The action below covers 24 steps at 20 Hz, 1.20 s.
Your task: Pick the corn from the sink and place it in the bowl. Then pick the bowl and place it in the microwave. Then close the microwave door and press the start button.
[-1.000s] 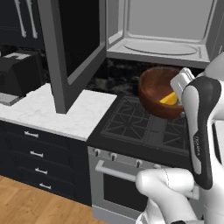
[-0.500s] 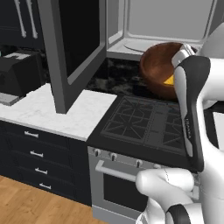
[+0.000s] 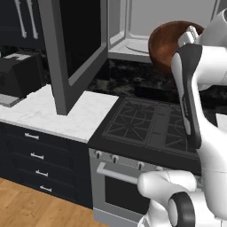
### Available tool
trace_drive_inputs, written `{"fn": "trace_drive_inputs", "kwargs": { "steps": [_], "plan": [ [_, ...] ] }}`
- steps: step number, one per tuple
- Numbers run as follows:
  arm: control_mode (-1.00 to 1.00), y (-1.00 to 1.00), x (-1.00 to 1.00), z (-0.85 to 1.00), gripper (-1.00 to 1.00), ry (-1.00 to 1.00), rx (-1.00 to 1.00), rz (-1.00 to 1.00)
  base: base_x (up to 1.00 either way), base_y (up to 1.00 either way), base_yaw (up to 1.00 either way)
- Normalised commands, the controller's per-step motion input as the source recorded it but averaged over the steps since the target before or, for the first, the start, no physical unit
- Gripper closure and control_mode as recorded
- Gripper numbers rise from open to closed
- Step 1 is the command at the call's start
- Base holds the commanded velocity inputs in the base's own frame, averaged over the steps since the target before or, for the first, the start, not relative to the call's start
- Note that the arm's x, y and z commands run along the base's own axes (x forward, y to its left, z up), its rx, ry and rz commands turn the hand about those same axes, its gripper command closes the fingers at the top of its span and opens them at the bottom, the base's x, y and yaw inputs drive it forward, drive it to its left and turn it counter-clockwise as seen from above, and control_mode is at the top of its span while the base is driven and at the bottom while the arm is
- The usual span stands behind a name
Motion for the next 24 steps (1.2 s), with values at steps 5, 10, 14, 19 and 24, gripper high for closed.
{"fn": "trace_drive_inputs", "kwargs": {
  "steps": [5, 10, 14, 19, 24],
  "plan": [
    [-1.0, -0.28, 0.68, 0.28, 1.0, -0.01, 0.0, -0.02, 0.0, 0.0, 0.0],
    [-1.0, -0.3, 0.69, 0.27, 1.0, 0.01, 0.01, 0.0, 0.0, 0.0, 0.0],
    [-1.0, -0.37, 0.67, 0.24, 1.0, 0.0, 0.07, 0.0, 0.0, 0.0, 0.0],
    [-1.0, -0.29, 0.87, -0.03, 1.0, 0.0, 0.09, 0.0, 0.0, 0.0, 0.0],
    [-1.0, -0.19, 0.87, -0.04, 1.0, 0.0, 0.06, 0.0, 0.0, 0.0, 0.0]
  ]
}}
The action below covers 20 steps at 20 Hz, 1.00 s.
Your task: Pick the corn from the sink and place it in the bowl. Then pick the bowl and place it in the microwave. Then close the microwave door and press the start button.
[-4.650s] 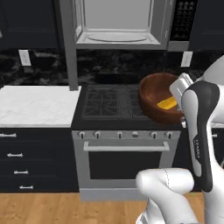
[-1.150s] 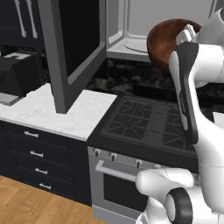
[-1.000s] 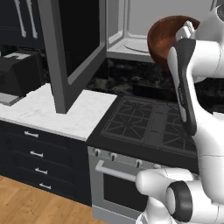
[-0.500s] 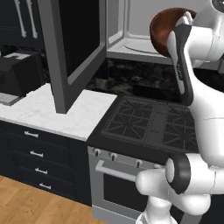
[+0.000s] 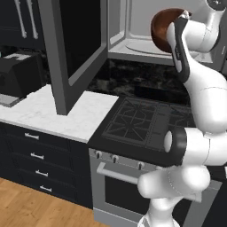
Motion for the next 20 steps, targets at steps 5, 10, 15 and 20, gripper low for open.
{"fn": "trace_drive_inputs", "kwargs": {
  "steps": [5, 10, 15, 20],
  "plan": [
    [-1.0, -0.01, 0.63, -0.37, 1.0, 0.0, 0.01, 0.0, 0.0, 0.0, 0.0],
    [-1.0, -0.12, 0.61, -0.3, 1.0, -0.01, 0.0, 0.0, 0.0, 0.0, 0.0],
    [-1.0, -0.17, 0.7, 0.0, 1.0, -0.04, 0.0, 0.0, 0.0, 0.0, 0.0],
    [-1.0, -0.12, 0.75, 0.0, 1.0, -0.01, 0.0, 0.0, 0.0, 0.0, 0.0]
  ]
}}
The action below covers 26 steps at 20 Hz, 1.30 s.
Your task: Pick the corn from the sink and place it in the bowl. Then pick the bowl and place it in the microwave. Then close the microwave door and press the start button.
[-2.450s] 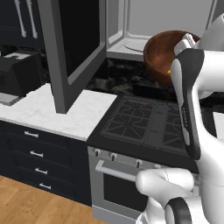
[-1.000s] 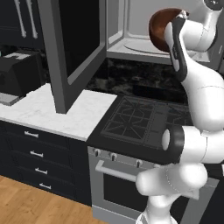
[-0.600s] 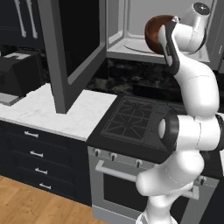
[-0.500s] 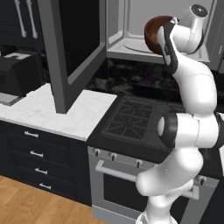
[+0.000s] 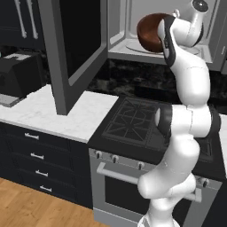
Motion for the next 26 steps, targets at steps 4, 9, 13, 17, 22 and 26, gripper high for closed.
{"fn": "trace_drive_inputs", "kwargs": {
  "steps": [4, 9, 13, 17, 22, 26],
  "plan": [
    [-1.0, -0.04, 0.65, -0.05, 1.0, 0.0, 0.0, 0.0, 0.0, 0.0, 0.0],
    [-1.0, 0.0, 0.28, -0.41, 1.0, -0.01, 0.0, 0.0, 0.0, 0.0, 0.0],
    [-1.0, 0.0, 0.0, -0.59, -1.0, -0.02, 0.0, 0.0, 0.0, 0.0, 0.0],
    [-1.0, 0.0, 0.03, -0.22, -1.0, -0.13, 0.0, 0.0, 0.0, 0.0, 0.0],
    [-1.0, 0.01, 0.0, 0.0, -1.0, -0.31, 0.0, 0.0, 0.0, 0.0, 0.0],
    [-1.0, 0.25, -0.61, -0.02, -1.0, -0.58, 0.0, 0.0, 0.0, 0.0, 0.0]
  ]
}}
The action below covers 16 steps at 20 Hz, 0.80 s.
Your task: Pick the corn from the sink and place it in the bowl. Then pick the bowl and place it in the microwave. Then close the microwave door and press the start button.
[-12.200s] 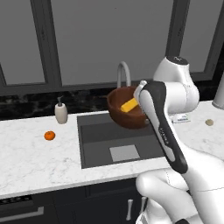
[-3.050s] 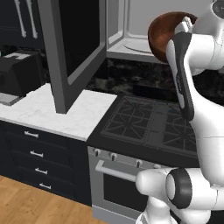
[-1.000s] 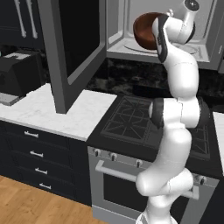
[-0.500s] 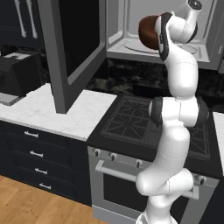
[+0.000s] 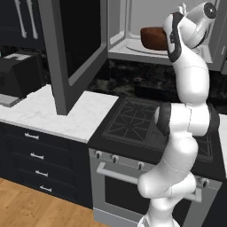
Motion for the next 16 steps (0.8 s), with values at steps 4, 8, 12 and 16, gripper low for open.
{"fn": "trace_drive_inputs", "kwargs": {
  "steps": [4, 8, 12, 16],
  "plan": [
    [-1.0, 0.68, -1.0, -0.14, -1.0, -0.64, 0.02, -0.03, 0.0, 0.0, 0.0],
    [-1.0, 0.59, -1.0, 0.05, -1.0, -0.3, 0.13, -0.06, 0.0, 0.0, 0.0],
    [-1.0, 0.47, -1.0, 0.15, -1.0, -0.05, 0.16, -0.06, 0.0, 0.0, 0.0],
    [-1.0, 0.39, -1.0, 0.28, -1.0, 0.0, 0.04, -0.05, 0.0, 0.0, 0.0]
  ]
}}
